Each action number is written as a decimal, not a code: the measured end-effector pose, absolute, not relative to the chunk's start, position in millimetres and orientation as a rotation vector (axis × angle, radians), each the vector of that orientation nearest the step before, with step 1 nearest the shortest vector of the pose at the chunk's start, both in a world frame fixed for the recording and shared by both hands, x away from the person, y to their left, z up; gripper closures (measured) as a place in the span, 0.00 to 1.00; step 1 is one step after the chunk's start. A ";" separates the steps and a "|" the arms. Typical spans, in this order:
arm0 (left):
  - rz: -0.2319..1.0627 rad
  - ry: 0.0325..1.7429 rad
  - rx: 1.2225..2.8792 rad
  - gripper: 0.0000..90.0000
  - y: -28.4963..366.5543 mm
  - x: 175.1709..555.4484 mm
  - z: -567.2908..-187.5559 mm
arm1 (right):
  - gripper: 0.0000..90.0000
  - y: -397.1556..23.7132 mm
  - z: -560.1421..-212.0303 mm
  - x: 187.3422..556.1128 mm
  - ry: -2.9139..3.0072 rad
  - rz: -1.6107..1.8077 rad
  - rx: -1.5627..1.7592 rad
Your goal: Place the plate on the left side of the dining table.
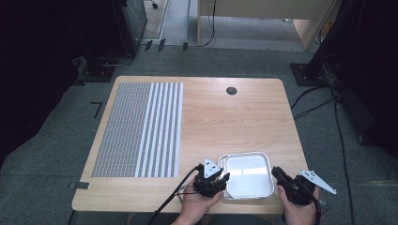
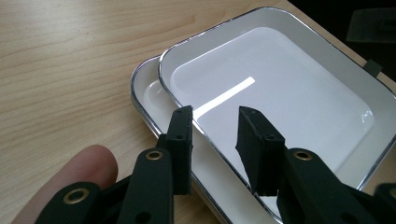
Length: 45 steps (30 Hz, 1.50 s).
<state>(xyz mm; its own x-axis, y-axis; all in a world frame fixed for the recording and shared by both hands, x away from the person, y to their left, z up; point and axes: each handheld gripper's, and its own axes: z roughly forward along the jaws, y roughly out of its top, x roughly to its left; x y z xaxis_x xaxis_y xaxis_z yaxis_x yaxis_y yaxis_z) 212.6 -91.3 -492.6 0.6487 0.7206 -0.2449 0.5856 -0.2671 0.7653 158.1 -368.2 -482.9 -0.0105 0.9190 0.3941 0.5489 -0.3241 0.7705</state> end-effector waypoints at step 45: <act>0.240 1.107 1.984 0.73 -116.8 239.1 -507.6 | 0.97 -362.9 -492.9 143.6 1.654 1.138 1.952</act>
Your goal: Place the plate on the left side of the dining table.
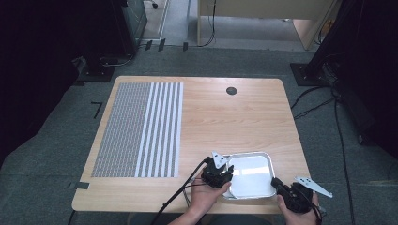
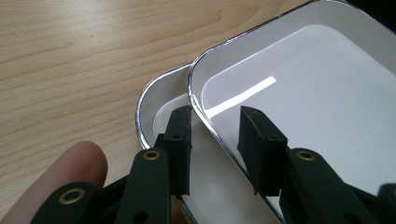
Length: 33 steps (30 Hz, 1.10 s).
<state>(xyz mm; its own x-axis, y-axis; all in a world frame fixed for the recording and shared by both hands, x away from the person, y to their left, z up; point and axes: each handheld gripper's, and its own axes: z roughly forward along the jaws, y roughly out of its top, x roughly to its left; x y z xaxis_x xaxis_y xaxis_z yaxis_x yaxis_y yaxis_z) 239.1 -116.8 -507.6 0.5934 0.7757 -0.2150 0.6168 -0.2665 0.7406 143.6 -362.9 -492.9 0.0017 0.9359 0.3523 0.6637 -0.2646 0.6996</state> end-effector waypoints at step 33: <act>0.311 1.098 1.950 0.78 -94.6 242.9 -474.0 | 0.99 -348.7 -478.9 151.3 1.639 1.229 2.032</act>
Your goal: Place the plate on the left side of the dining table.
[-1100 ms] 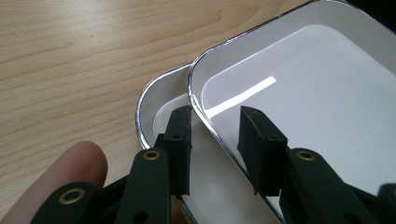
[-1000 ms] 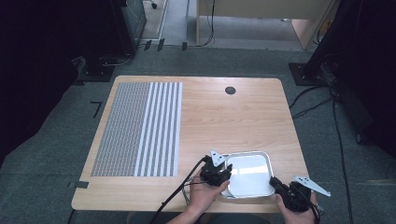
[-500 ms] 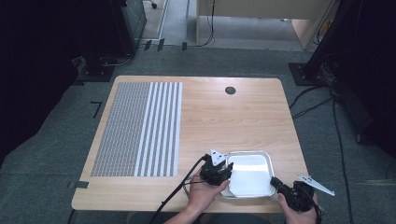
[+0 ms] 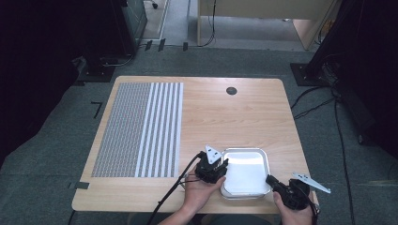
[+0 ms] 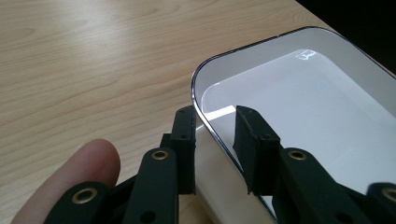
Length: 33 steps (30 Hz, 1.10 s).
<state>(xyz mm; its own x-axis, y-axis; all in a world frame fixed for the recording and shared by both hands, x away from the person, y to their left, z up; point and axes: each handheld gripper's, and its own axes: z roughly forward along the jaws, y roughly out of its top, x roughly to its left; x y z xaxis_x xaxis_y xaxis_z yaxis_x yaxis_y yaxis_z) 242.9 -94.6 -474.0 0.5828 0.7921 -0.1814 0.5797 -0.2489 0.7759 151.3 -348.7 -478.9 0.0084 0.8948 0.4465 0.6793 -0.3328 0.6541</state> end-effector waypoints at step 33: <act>0.351 1.185 1.835 0.80 -8.5 272.4 -449.7 | 0.99 -264.0 -455.3 189.8 1.685 1.281 1.970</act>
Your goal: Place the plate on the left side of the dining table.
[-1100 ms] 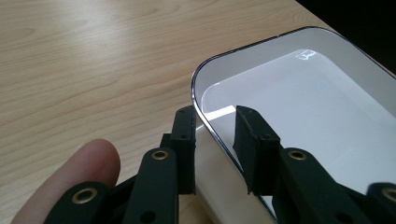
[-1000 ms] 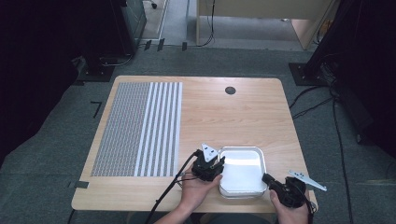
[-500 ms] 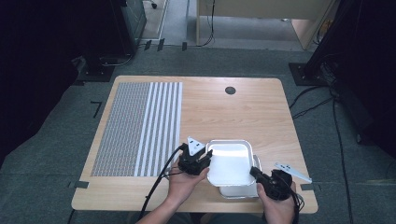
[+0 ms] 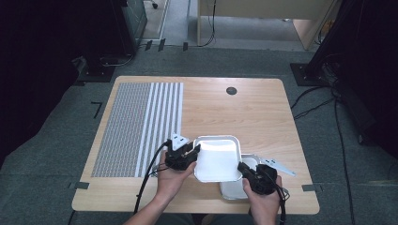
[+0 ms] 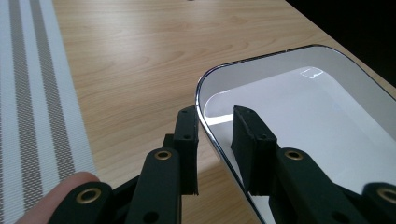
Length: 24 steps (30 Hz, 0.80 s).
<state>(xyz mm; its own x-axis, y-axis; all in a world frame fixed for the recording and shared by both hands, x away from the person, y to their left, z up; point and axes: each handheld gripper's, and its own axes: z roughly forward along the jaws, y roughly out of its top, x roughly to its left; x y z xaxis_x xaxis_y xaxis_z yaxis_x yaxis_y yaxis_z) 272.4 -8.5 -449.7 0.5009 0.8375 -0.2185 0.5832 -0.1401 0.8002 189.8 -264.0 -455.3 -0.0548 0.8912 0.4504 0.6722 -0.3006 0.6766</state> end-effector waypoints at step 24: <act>0.399 1.260 1.806 0.85 46.1 290.8 -449.0 | 0.99 -208.9 -458.7 217.8 1.735 1.298 1.947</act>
<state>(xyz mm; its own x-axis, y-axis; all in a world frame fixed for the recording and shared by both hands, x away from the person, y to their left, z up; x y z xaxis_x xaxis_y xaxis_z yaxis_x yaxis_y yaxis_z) 290.8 46.1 -449.0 0.4354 0.8756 -0.2092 0.5956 -0.1060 0.7962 217.8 -208.9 -458.7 -0.0919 0.8867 0.4531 0.6850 -0.2739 0.6751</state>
